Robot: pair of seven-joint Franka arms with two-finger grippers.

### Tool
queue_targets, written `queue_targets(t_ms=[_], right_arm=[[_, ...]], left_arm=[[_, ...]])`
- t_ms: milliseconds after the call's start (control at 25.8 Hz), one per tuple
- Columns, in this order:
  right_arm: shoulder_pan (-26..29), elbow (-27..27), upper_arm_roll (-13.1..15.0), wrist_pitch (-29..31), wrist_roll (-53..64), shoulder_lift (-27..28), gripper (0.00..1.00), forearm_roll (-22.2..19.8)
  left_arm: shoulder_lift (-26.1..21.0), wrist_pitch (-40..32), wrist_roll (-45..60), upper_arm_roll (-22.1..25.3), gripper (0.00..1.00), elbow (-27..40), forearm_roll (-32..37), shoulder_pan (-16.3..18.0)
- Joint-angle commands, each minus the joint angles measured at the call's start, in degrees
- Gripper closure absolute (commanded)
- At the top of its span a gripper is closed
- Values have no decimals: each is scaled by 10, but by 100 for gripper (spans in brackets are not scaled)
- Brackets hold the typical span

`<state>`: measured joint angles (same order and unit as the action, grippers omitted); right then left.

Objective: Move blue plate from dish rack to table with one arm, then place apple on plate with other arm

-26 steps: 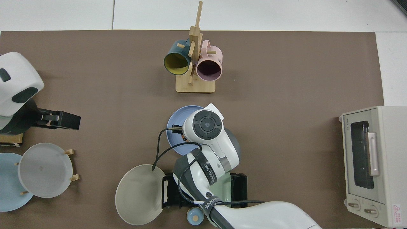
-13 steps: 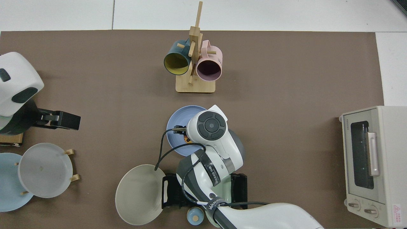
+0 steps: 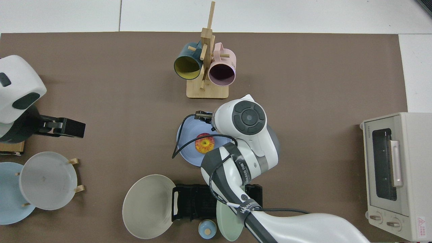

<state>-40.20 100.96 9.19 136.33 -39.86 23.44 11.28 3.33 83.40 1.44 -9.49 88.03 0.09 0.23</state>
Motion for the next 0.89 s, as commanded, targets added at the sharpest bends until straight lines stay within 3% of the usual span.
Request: queue_targets(t_ms=[0,116,232,581,852], right_arm=[[7,6,52,-19,11,-40,0,-8],[17,6,86,-53,75,-69,0,-10],[41,6,100,-93,147,-94,0,-10],[132,7,101,-211,282,-160,0,-13],[201,7,101,-301,379,-215,0,-41]], left_arm=[[8,-5,6,5,0,6,7,-5],[8,-5,6,5,0,6,7,-5],[8,-5,6,5,0,6,7,-5],[8,-5,6,5,0,6,7,-5],[8,-5,6,5,0,6,7,-5]])
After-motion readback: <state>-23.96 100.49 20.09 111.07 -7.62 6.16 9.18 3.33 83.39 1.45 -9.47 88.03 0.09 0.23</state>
